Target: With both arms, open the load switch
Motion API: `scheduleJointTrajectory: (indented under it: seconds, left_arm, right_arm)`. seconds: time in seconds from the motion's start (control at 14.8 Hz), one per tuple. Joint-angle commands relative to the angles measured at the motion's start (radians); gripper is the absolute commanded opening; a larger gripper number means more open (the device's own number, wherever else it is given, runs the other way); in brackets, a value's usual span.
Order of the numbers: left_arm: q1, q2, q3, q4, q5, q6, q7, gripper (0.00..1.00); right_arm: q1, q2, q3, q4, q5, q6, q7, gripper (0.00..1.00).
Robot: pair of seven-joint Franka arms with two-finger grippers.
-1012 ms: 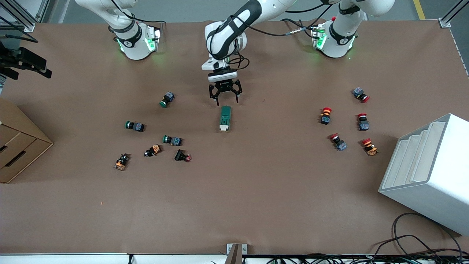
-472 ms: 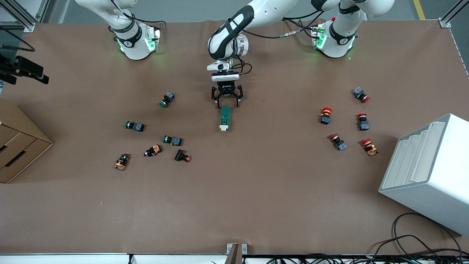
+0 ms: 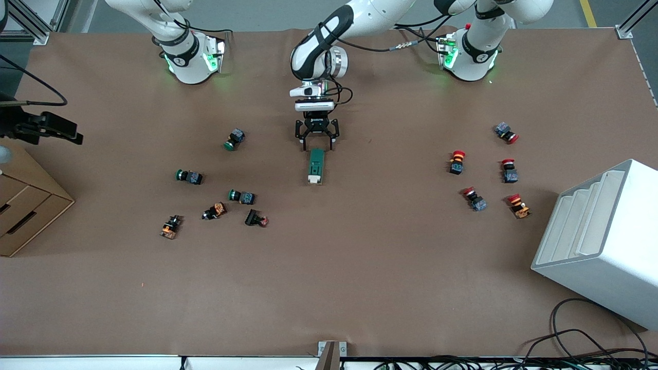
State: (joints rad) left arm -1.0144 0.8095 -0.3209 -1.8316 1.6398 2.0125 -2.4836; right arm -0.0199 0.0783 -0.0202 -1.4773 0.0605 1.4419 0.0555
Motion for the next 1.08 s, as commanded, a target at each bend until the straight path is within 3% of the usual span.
scheduleJointTrajectory:
  seconds: [0.0,0.54,0.81,1.01]
  left_arm:
    - [-0.015,-0.003,0.011,0.005,0.037,-0.021,-0.014,0.98]
    - [-0.023,0.003,0.013,-0.003,0.066,-0.07,-0.038,0.97]
    - [-0.032,0.054,0.013,0.0,0.152,-0.129,-0.13,0.97]
    - [-0.046,0.062,0.013,-0.003,0.157,-0.149,-0.162,0.97]
  right_arm:
    - [0.079,0.04,0.003,0.002,0.025,0.012,0.253,1.0]
    - [0.417,0.222,0.003,0.008,0.03,0.115,1.091,1.0]
    - [0.504,0.337,0.003,0.026,0.079,0.172,1.407,1.0]
    - [0.564,0.466,0.003,0.098,0.101,0.183,1.598,1.0]
